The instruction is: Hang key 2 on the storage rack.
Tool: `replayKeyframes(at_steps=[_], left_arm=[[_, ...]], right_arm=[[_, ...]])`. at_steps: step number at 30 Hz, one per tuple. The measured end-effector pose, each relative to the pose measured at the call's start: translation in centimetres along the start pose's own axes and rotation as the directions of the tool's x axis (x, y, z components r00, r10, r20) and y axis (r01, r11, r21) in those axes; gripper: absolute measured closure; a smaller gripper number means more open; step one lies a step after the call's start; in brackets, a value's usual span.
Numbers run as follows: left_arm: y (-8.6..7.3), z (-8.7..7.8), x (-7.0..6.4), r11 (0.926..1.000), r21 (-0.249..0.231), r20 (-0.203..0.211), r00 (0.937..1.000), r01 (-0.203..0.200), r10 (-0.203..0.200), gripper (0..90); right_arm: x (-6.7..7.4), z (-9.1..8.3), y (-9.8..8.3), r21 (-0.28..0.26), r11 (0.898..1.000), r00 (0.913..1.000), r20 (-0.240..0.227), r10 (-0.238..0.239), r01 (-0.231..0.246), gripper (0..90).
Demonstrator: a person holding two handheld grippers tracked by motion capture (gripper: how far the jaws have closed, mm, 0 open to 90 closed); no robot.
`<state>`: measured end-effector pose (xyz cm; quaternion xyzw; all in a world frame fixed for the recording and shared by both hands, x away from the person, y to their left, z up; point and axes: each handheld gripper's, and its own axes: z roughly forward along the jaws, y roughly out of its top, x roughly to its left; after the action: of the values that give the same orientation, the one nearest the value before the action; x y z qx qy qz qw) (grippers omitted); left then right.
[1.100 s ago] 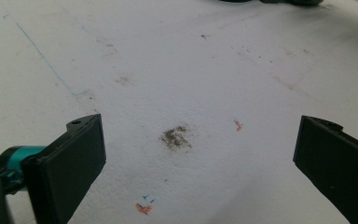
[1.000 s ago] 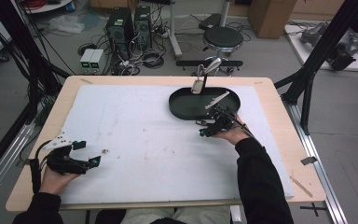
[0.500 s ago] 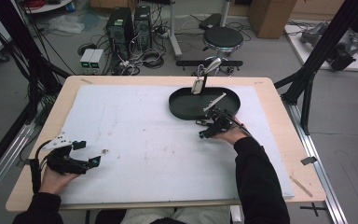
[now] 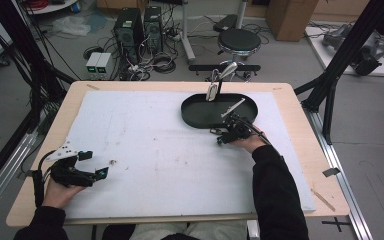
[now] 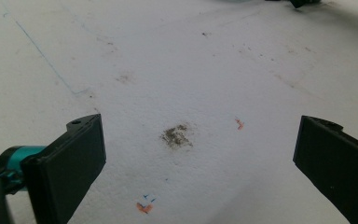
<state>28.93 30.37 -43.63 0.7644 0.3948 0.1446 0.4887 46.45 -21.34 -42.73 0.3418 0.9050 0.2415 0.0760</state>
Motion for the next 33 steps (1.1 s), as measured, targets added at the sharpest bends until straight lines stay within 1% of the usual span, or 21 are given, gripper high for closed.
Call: replayKeyframes(at_steps=[2,3,4,7,8,9,10,11,12,13,14,15,17,19,21,26,27,29,33], left_arm=[[0.0,0.0,0.0,1.0,0.0,0.0,1.0,0.0,0.0,2.7],[0.0,0.0,0.0,1.0,0.0,0.0,1.0,0.0,0.0,2.7],[0.0,0.0,0.0,1.0,-0.002,0.0,1.0,0.001,-0.001,2.7],[0.0,0.0,0.0,1.0,-0.001,-0.001,1.0,-0.001,0.001,2.7],[0.0,0.0,0.0,1.0,-0.001,-0.001,1.0,-0.001,0.001,2.7],[0.0,0.0,0.0,1.0,-0.001,-0.002,1.0,-0.002,0.002,2.7],[0.0,0.0,0.0,1.0,-0.003,-0.003,1.0,0.0,0.0,2.7],[0.0,0.0,0.0,1.0,-0.004,-0.003,1.0,-0.001,0.001,2.7],[0.0,-0.1,0.0,1.0,-0.005,-0.005,1.0,-0.002,0.002,2.7],[0.0,-0.1,0.0,1.0,-0.005,-0.004,1.0,-0.003,0.003,2.7],[0.0,-0.1,0.0,1.0,-0.005,-0.004,1.0,-0.002,0.002,2.7],[0.0,-0.1,0.0,1.0,-0.005,-0.004,1.0,-0.002,0.002,2.7],[0.0,0.0,0.0,1.0,-0.005,-0.003,1.0,-0.001,0.001,2.7],[0.0,-0.1,0.0,1.0,-0.005,-0.004,1.0,-0.002,0.002,2.7],[0.0,-0.1,0.0,1.0,-0.005,-0.004,1.0,-0.002,0.002,2.7],[0.0,-0.1,0.0,1.0,-0.005,-0.005,1.0,-0.002,0.002,2.7],[0.0,-0.1,0.0,1.0,-0.008,-0.004,1.0,0.0,0.0,2.7],[0.0,-0.1,0.0,1.0,-0.008,-0.003,1.0,-0.001,0.001,2.7],[0.0,-0.1,0.0,1.0,-0.007,-0.003,1.0,-0.005,0.005,2.7]], right_arm=[[-0.2,-0.1,0.0,-0.005,1.0,1.0,0.009,-0.003,0.003,41.1],[-0.2,-0.1,0.0,-0.005,1.0,1.0,0.009,-0.003,0.003,41.1],[-0.3,-0.2,-0.1,-0.012,1.0,0.9998,0.019,-0.003,0.003,46.8],[0.1,-0.3,0.0,-0.01,1.0,0.9993,0.025,-0.029,0.029,56.6],[0.1,-0.3,0.0,-0.01,1.0,0.9993,0.025,-0.029,0.029,56.6],[0.3,-0.4,0.0,-0.009,0.999,0.9993,0.017,-0.033,0.033,64.1],[0.4,-0.4,0.0,-0.009,1.0,0.9995,0.013,-0.027,0.028,67.4],[0.4,-0.4,0.0,-0.009,1.0,0.9995,0.013,-0.027,0.028,67.4],[0.5,-0.4,0.1,-0.01,1.0,0.9998,0.013,-0.017,0.017,72.5],[0.6,-0.5,0.1,-0.007,1.0,0.9996,0.018,-0.02,0.02,74.2],[0.6,-0.7,0.1,-0.012,1.0,0.9996,0.02,-0.019,0.019,80.1],[0.5,-0.9,0.1,-0.019,1.0,0.9999,0.003,-0.011,0.011,82.0],[0.4,-0.9,0.0,-0.023,1.0,0.9999,0.007,-0.008,0.008,83.0],[0.5,-1.0,0.0,-0.023,1.0,1.0,-0.003,0.001,-0.001,85.2],[0.5,-1.0,0.0,-0.023,1.0,1.0,0.0,-0.002,0.002,85.5],[0.5,-1.3,-0.1,-0.026,1.0,0.9997,-0.023,-0.001,0.0,86.3],[0.6,-1.7,-0.2,-0.032,0.999,0.9994,-0.033,-0.01,0.009,86.4],[0.7,-2.2,-0.2,-0.054,0.998,0.9992,-0.037,-0.016,0.014,86.4],[0.9,-3.4,-0.2,-0.104,0.995,0.9986,-0.05,-0.018,0.013,86.5]])
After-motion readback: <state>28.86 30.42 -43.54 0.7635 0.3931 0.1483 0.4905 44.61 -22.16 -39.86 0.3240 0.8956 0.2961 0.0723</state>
